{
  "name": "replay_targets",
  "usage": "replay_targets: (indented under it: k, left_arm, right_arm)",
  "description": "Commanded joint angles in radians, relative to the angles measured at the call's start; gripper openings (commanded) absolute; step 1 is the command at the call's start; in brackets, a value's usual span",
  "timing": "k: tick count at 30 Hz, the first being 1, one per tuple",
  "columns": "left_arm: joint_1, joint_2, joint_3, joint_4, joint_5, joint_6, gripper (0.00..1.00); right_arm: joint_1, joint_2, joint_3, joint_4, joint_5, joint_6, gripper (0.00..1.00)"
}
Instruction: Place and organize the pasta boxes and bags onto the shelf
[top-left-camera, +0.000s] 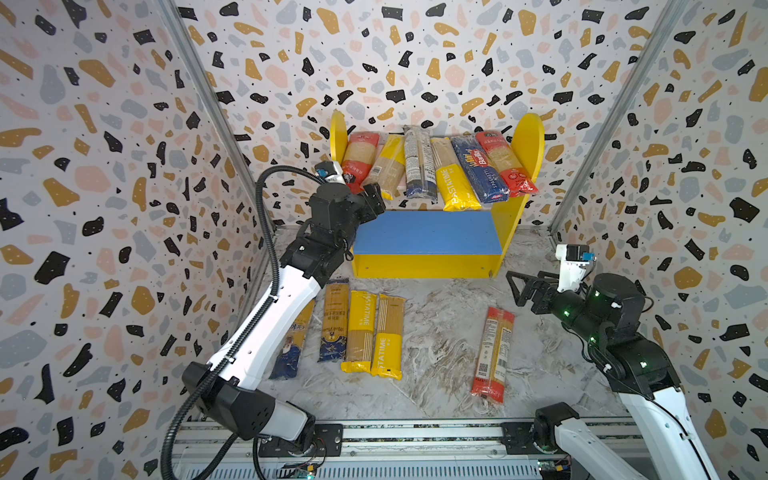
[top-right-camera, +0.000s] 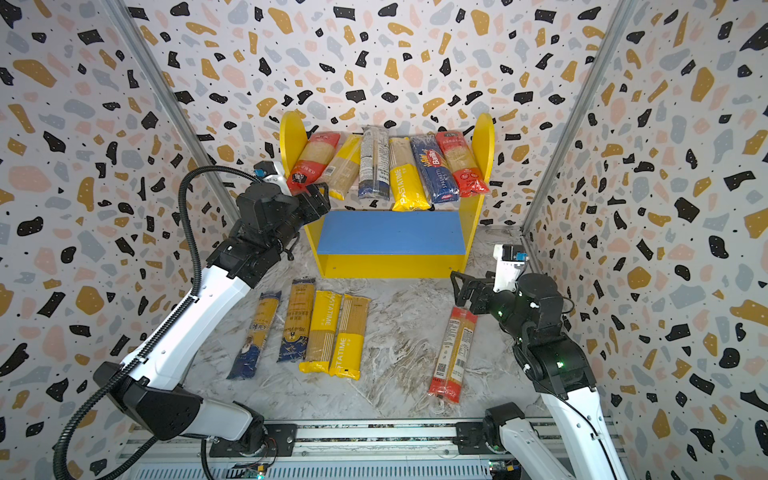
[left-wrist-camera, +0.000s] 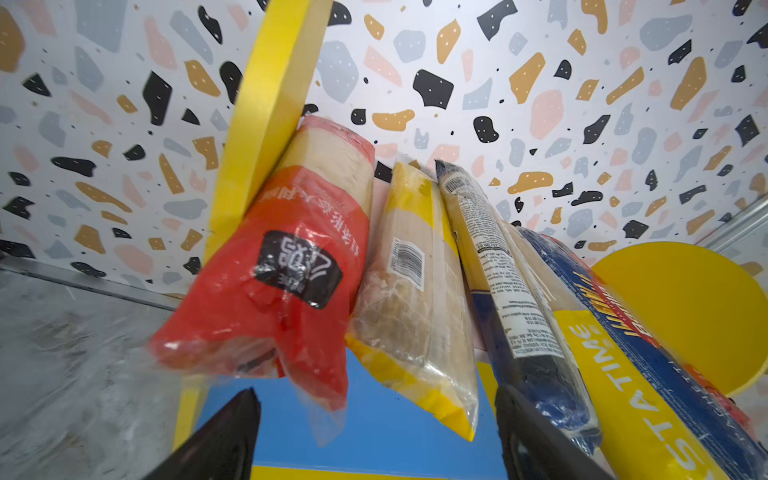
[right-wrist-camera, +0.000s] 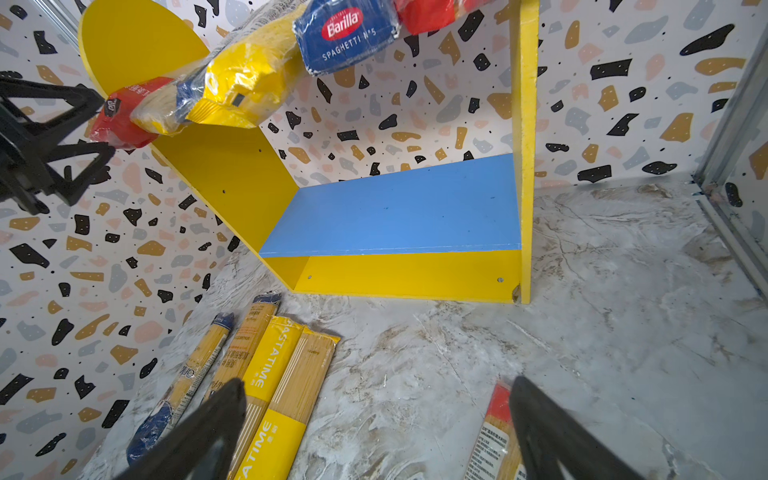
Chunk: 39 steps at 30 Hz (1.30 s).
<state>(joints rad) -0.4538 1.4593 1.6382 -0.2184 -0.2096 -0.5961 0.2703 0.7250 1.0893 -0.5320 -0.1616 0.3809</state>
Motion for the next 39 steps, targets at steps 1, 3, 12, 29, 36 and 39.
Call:
replay_targets:
  k: [1, 3, 12, 29, 36, 39]
  left_arm:
    - [0.016, -0.009, -0.02, 0.135, 0.106, -0.088, 0.88]
    - [0.02, -0.011, -0.032, 0.163, 0.123, -0.116, 0.88]
    - [0.044, 0.007, -0.074, 0.235, 0.159, -0.198, 0.88]
    - [0.044, 0.003, -0.135, 0.31, 0.197, -0.278, 0.83]
    - [0.042, 0.013, -0.155, 0.374, 0.175, -0.281, 0.76]
    - [0.042, 0.03, -0.136, 0.379, 0.175, -0.282, 0.69]
  right_arm:
    - [-0.003, -0.01, 0.014, -0.017, 0.018, -0.014, 0.99]
    - [-0.003, -0.013, 0.011, -0.017, 0.017, -0.013, 0.99]
    - [-0.003, -0.019, 0.008, -0.023, 0.032, -0.023, 0.99]
    - [-0.003, -0.019, -0.014, -0.008, 0.033, -0.03, 0.99]
    - [-0.003, -0.027, -0.013, -0.019, 0.043, -0.036, 0.99]
    - [-0.003, -0.027, -0.01, -0.023, 0.046, -0.041, 0.99]
